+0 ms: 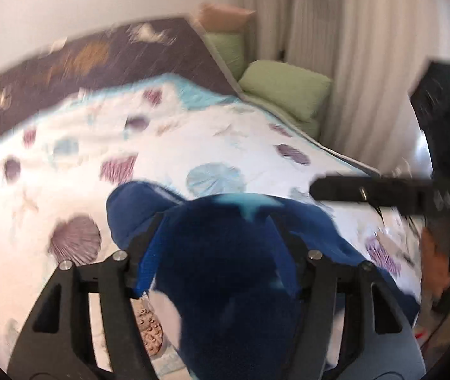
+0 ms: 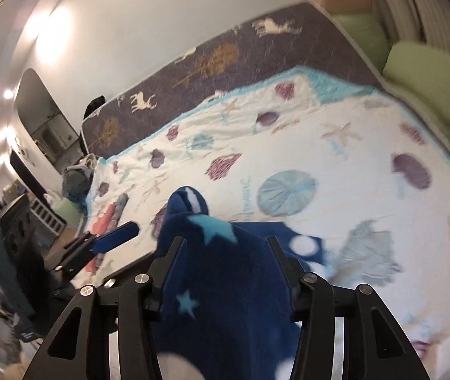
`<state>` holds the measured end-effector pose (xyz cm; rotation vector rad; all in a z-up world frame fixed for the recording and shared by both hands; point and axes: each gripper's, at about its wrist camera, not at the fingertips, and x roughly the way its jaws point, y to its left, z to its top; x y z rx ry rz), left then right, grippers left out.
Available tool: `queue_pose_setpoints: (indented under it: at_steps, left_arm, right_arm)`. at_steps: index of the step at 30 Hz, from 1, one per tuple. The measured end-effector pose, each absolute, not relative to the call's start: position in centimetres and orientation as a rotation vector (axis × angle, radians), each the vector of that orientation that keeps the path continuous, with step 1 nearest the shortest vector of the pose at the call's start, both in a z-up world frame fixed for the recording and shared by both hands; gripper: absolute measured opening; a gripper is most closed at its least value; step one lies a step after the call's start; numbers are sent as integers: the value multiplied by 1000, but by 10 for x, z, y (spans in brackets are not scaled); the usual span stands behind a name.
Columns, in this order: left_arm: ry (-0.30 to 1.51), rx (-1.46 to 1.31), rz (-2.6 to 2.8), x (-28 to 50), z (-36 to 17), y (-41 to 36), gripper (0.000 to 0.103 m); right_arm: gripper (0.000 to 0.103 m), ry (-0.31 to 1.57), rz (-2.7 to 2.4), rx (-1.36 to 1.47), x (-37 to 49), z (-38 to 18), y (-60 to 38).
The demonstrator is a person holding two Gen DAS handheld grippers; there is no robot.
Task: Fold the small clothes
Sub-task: 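Press the folded navy top flat with both tools, then grasp the navy bundle's end with the left tool while the right tool grasps beside it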
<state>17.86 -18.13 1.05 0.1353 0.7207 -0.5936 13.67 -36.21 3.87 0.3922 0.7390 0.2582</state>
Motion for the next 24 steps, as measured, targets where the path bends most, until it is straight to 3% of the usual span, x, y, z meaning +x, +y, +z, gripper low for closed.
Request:
queue_pose_setpoints:
  at_steps: [3,7,10,17,24]
  left_arm:
    - [832,141,-509,215,-33,-181,66]
    - [856,153,-474,229,-83,-178,84]
    - [853,154,-473,226,-82,-178,84]
    - [819,149,-456,219,-64,-176,83]
    - [680,161,-469,157,0,-168,81]
  right_arm:
    - [51,843,271,421,173,3,-353]
    - [49,1011,218,527,209,-73,-364]
    - [41,993,208,589,206,-73,-375]
    - [41,973,213,552,202,-63,-370]
    - [47,815,203,468,120,12,-381]
